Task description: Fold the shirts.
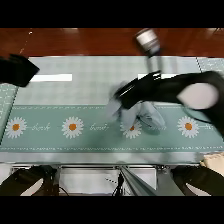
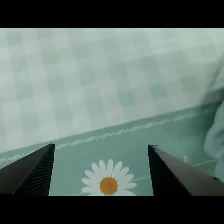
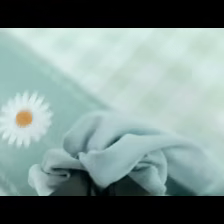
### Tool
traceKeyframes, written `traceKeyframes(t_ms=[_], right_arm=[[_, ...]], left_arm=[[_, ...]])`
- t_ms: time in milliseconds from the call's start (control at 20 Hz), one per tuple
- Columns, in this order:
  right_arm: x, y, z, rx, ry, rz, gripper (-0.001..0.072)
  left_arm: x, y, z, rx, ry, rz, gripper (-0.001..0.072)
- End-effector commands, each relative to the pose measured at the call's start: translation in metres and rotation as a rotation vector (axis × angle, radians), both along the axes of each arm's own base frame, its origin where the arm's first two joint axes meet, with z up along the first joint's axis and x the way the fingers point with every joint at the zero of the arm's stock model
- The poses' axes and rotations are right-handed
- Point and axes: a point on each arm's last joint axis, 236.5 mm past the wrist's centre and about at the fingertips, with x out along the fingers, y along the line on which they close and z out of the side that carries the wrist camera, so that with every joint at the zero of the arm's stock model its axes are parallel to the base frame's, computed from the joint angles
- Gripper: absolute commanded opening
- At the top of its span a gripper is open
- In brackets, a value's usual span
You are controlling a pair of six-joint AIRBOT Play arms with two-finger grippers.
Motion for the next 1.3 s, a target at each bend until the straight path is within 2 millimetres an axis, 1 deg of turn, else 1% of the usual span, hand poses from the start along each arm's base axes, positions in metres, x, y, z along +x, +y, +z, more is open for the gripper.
traceKeyframes(t_ms=[0,50,100,150,200,250,300,350,400,450,500,600,650,750,800,850,950,1100,1250], right_arm=[[-0.044,0.062,-0.096,-0.133,0.175,0.151,0.0051],[-0.044,0.066,-0.110,-0.151,0.193,0.154,0.0236],[-0.042,0.064,-0.114,-0.158,0.201,0.142,0.0432],[-0.033,0.056,-0.112,-0.168,0.188,0.123,0.0497],[-0.022,0.044,-0.104,-0.175,0.165,0.096,0.0496],[-0.007,0.024,-0.089,-0.182,0.127,0.048,0.0497],[0.010,-0.002,-0.073,-0.197,0.083,-0.011,0.0497],[0.028,-0.036,-0.053,-0.227,0.024,-0.085,0.0496],[0.044,-0.074,-0.034,-0.263,-0.035,-0.164,0.0496],[0.058,-0.118,-0.014,-0.306,-0.091,-0.254,0.0495],[0.066,-0.163,0.004,-0.346,-0.129,-0.349,0.0494],[0.069,-0.245,0.027,-0.405,-0.150,-0.531,0.0493],[0.065,-0.279,0.033,-0.423,-0.142,-0.606,0.0493],[0.054,-0.341,0.035,-0.466,-0.097,-0.743,0.0493],[0.048,-0.367,0.032,-0.482,-0.066,-0.802,0.0493],[0.044,-0.385,0.028,-0.478,-0.042,-0.845,0.0492],[0.039,-0.408,0.021,-0.416,-0.002,-0.922,0.0492],[0.035,-0.417,0.007,-0.309,0.052,-0.987,0.0492],[0.031,-0.419,-0.003,-0.313,0.080,-0.990,0.0491]], left_arm=[[-0.008,0.003,-0.068,0.055,0.170,0.017,0.0720],[-0.011,0.005,-0.088,0.065,0.218,0.028,0.0720],[-0.014,0.005,-0.104,0.072,0.253,0.032,0.0720],[-0.017,0.004,-0.119,0.075,0.284,0.031,0.0720],[-0.020,0.000,-0.135,0.070,0.314,0.021,0.0720],[-0.023,-0.006,-0.150,0.055,0.341,0.008,0.0720],[-0.026,-0.012,-0.164,0.033,0.365,-0.003,0.0719],[-0.032,-0.019,-0.181,0.007,0.397,-0.014,0.0698],[-0.037,-0.025,-0.197,-0.018,0.426,-0.020,0.0659],[-0.045,-0.032,-0.214,-0.050,0.470,-0.030,0.0658],[-0.055,-0.038,-0.229,-0.088,0.515,-0.042,0.0658],[-0.074,-0.047,-0.254,-0.190,0.599,-0.052,0.0658],[-0.082,-0.052,-0.263,-0.247,0.630,-0.056,0.0658],[-0.098,-0.064,-0.279,-0.383,0.693,-0.079,0.0658],[-0.101,-0.069,-0.286,-0.442,0.704,-0.076,0.0657],[-0.102,-0.073,-0.293,-0.490,0.701,-0.072,0.0658],[-0.103,-0.081,-0.306,-0.552,0.701,-0.059,0.0658],[-0.108,-0.092,-0.320,-0.596,0.735,-0.068,0.0658],[-0.108,-0.102,-0.331,-0.605,0.758,-0.087,0.0658]])
